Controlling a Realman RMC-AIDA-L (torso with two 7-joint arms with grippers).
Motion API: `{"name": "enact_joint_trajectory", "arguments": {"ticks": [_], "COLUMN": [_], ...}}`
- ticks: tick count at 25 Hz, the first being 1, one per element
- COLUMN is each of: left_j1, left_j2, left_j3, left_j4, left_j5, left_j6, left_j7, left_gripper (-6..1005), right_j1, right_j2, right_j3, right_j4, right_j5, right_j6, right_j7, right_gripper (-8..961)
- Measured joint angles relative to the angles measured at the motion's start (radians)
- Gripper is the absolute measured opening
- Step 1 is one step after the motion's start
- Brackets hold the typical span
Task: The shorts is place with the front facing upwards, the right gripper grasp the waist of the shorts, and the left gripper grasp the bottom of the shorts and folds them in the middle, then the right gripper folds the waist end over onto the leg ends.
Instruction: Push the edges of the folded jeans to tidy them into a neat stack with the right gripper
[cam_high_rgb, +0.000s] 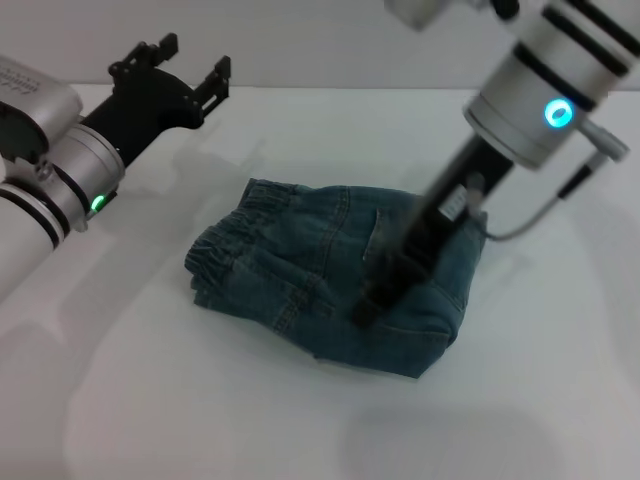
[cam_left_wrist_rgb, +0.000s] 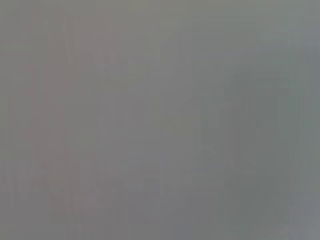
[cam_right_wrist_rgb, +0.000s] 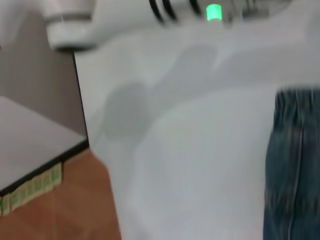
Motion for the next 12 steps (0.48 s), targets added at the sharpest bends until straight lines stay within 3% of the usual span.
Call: {"name": "enact_joint_trajectory", "arguments": {"ticks": [12], "left_j1": [-0.006], "left_j2": [-0.001], "left_j3": [-0.101], "left_j4": [-0.001], "left_j5": [0.0], "left_j6": [0.016], "left_j7": [0.044], "left_gripper": [710], "right_j1": [-0.074], "right_j2": [0.012], "right_j3": [-0.051], "right_j4": [0.097], "right_j5": [-0.067], "right_j6": [0.085], "right_j7": [-0.005], "right_gripper": [469]}}
